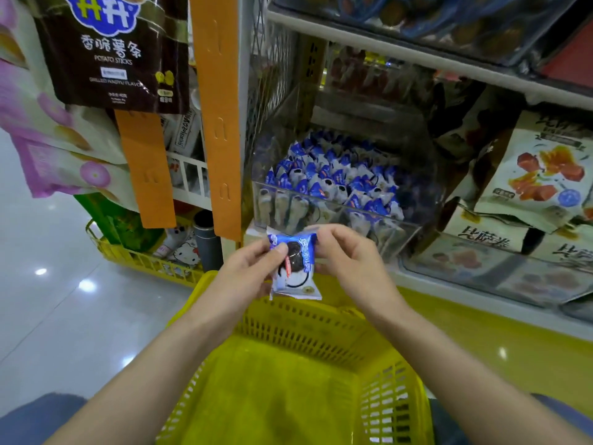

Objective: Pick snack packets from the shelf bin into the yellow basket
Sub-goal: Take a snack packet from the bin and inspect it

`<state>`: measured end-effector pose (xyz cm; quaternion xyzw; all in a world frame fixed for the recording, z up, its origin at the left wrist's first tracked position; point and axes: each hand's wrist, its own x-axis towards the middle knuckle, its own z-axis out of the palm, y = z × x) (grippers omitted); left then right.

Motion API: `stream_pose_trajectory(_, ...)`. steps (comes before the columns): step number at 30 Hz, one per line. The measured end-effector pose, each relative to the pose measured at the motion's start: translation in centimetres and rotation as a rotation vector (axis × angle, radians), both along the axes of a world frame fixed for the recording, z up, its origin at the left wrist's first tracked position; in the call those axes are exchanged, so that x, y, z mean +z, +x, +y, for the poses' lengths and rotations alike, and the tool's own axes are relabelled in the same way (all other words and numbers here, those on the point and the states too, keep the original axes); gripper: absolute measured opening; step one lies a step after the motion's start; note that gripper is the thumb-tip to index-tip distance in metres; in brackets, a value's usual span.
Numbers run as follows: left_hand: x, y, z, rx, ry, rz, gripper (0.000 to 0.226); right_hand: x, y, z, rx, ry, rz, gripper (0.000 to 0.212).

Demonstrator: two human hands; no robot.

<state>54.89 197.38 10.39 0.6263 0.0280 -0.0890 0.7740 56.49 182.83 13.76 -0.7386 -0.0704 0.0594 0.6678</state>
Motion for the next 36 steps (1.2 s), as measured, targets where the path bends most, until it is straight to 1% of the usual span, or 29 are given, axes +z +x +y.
stream_pose_trajectory(2,-0.5,-0.4,-0.2,0.009,0.105,-0.027,0.013,-1.3,-0.5,0.0,0.01,-0.007,0.058,0.015)
stream_pose_trajectory(6,-1.2,-1.4,-1.0,-0.012,0.216,-0.055,0.019,-2.8,-0.9,0.0,-0.026,-0.077,0.121,0.009)
stream_pose_trajectory(10,-1.6,-1.5,-1.3,0.003,0.227,-0.049,0.018,-3.6,-0.9,0.0,-0.051,-0.015,0.278,0.011)
stream_pose_trajectory(13,-1.7,-1.4,-1.6,-0.01,0.208,-0.052,0.016,-4.0,-0.9,0.0,-0.076,0.0,0.312,0.021)
stream_pose_trajectory(14,-1.8,-1.3,-1.6,-0.011,0.196,-0.047,0.014,-4.1,-0.9,-0.1,-0.095,-0.002,0.3,0.022)
stream_pose_trajectory(16,-1.8,-1.1,-1.7,0.004,0.178,-0.025,0.008,-4.3,-0.7,-0.1,-0.117,-0.036,0.234,0.016)
stream_pose_trajectory(20,-2.0,-0.6,-1.5,0.103,0.213,-0.03,0.028,-4.6,-0.9,-0.2,-0.05,-0.242,-0.031,0.018)
stream_pose_trajectory(23,-2.1,-0.5,-1.4,0.095,0.234,-0.026,0.03,-4.6,-0.8,-0.4,-0.024,-0.427,-0.234,0.008)
stream_pose_trajectory(25,-2.2,-0.5,-1.4,0.079,0.213,0.002,0.029,-4.3,-0.5,-0.7,-0.011,-0.524,-0.294,0.005)
stream_pose_trajectory(27,-2.1,-0.4,-1.5,0.056,0.185,0.047,0.022,-4.2,-0.3,-1.1,-0.022,-0.471,-0.245,0.008)
stream_pose_trajectory(29,-2.1,-0.4,-1.6,-0.005,0.155,0.113,0.015,-4.0,0.0,-1.4,-0.101,-0.346,-0.146,0.016)
stream_pose_trajectory(31,-2.3,-0.6,-1.8,-0.051,0.174,0.149,0.023,-4.0,0.4,-1.7,-0.192,-0.218,-0.049,0.019)
stream_pose_trajectory(33,-2.3,-0.7,-1.9,-0.001,0.179,0.129,0.028,-4.0,0.7,-1.9,-0.23,-0.084,0.095,0.019)
stream_pose_trajectory(36,-2.4,-0.3,-1.4,0.148,0.092,0.112,0.029,-4.2,0.6,-2.1,-0.202,0.073,0.339,0.013)
